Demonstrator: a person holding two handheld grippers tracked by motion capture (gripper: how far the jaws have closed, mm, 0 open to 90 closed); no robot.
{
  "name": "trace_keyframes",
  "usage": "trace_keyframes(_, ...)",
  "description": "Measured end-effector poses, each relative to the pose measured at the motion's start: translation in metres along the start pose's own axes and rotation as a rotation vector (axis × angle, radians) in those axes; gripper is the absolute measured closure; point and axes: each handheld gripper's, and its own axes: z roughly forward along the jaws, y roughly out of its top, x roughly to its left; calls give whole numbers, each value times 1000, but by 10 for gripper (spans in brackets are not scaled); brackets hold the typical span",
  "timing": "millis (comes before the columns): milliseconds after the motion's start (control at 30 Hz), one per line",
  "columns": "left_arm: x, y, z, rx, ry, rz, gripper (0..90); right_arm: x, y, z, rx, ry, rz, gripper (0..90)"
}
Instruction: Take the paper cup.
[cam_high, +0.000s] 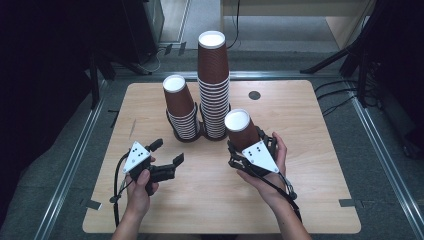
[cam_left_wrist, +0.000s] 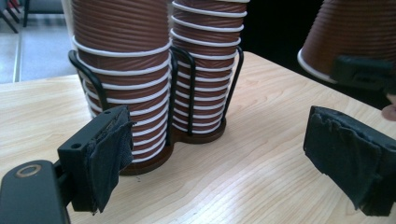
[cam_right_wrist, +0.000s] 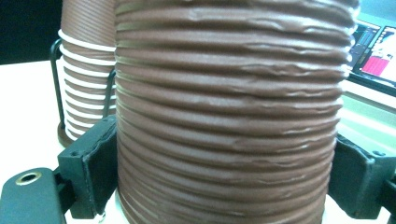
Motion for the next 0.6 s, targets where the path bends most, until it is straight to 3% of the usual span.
trace_keyframes(267,-10,6,1,-6,-31,16,82,14,-7,2,19,37,-41,108)
trace_keyframes(367,-17,7,5,14,-53,27,82,18,-10,3,20,41,-53,108)
trace_keyframes(600,-21,8,6,13,-89,16,82,25,-15,6,29,47,-84,108)
